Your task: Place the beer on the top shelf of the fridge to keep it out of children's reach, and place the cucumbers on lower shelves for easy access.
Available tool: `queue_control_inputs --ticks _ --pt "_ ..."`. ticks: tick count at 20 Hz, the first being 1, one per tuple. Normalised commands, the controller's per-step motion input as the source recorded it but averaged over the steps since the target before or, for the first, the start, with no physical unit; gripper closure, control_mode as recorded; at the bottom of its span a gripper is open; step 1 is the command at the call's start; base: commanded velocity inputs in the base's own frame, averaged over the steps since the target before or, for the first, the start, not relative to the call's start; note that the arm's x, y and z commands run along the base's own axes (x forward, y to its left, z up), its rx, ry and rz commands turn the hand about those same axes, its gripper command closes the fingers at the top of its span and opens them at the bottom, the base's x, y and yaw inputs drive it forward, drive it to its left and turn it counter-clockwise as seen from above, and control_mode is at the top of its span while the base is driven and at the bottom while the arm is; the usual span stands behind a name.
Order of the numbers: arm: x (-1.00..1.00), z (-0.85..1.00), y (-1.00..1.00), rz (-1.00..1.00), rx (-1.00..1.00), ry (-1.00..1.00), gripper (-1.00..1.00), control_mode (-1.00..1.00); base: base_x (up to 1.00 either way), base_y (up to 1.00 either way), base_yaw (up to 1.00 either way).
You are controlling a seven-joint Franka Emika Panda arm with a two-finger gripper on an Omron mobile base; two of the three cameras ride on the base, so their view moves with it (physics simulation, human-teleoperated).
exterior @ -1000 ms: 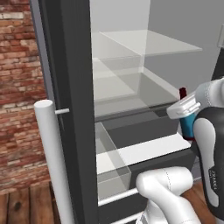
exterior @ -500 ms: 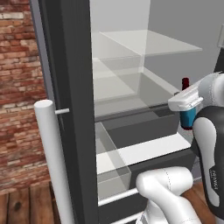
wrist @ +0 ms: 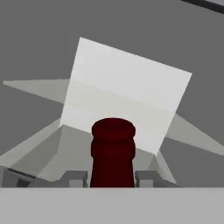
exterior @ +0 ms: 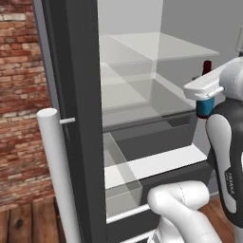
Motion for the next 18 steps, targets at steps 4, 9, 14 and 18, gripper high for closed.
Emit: queue_control_inputs --ticks 4,9,14,18 --pt "0.0 0.4 0.11 -0.06 0.09 -0.03 1.0 -1.0 0.0 0.0 0.0" --pt "0.01 0.47 0.11 -0.02 0.13 -0.03 1.0 -1.0 0.0 0.0 0.0" --pt "0.09 0.44 0.0 0.0 0.17 -0.16 1.0 -1.0 0.0 0.0 0.0" --pt "0.22 0.26 0.0 0.02 0.15 -0.16 1.0 -1.0 0.0 0.0 0.0"
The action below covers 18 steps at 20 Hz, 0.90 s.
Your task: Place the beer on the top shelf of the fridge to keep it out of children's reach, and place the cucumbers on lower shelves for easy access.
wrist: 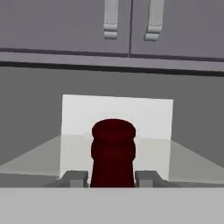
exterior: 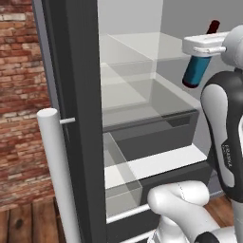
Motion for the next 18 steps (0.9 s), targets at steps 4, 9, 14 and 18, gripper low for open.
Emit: queue_control_inputs --ticks 4,9,14,18 --pt "0.39 0.02 0.0 0.03 0.08 -0.13 1.0 -1.0 0.0 0.0 0.0" --pt "0.69 0.02 0.0 0.0 0.0 0.02 1.0 -1.0 0.0 0.0 0.0" --pt "0.73 0.07 0.0 0.0 0.0 0.06 1.0 -1.0 0.0 0.0 0.0" --pt "0.69 0.0 0.0 0.0 0.0 0.09 1.0 -1.0 0.0 0.0 0.0"
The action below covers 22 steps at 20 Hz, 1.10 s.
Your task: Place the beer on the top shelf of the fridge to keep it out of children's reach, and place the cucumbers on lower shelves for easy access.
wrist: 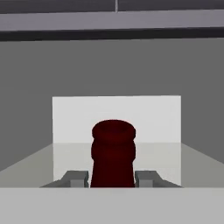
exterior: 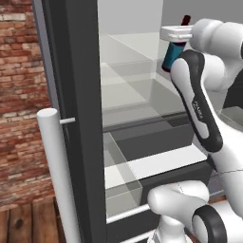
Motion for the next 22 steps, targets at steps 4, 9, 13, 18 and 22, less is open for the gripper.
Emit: queue_control_inputs --ticks 4,9,13,18,22 --pt "0.65 0.0 0.0 0.01 0.0 0.06 1.0 -1.0 0.0 0.0 0.0" --pt "0.64 0.0 0.0 0.0 0.0 0.0 1.0 -1.0 0.0 0.0 0.0" --pt "0.62 0.0 0.0 0.0 0.0 0.0 1.0 -1.0 0.0 0.0 0.0" --pt "0.63 0.0 0.02 0.0 -0.01 0.0 1.0 -1.0 0.0 0.0 0.0" --pt "0.72 0.0 0.08 0.0 -0.03 0.06 1.0 -1.0 0.0 0.0 0.0"
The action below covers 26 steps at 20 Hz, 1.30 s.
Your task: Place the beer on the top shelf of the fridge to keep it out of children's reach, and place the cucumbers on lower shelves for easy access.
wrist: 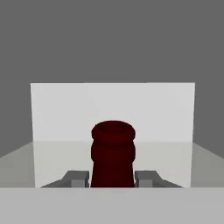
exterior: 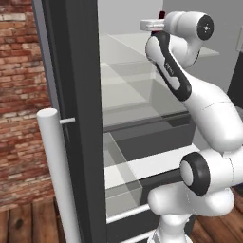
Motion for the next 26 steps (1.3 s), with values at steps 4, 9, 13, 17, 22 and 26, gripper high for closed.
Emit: queue_control_inputs --ticks 4,9,13,17,22,26 --pt "0.75 0.0 0.11 0.0 -0.03 0.06 1.0 -1.0 0.0 0.0 0.0" --pt "0.74 0.0 0.1 0.0 -0.02 0.06 1.0 -1.0 0.0 0.0 0.0" --pt "0.71 0.0 0.06 0.0 0.0 0.03 1.0 -1.0 0.0 0.0 0.0" --pt "0.72 -0.01 0.03 0.0 0.0 0.01 1.0 -1.0 0.0 0.0 0.0" --pt "0.74 -0.05 0.05 0.0 0.0 0.0 1.0 -1.0 0.0 0.0 0.0" --pt "0.73 -0.04 0.21 0.0 0.0 0.0 -1.0 -1.0 0.0 0.0 0.0"
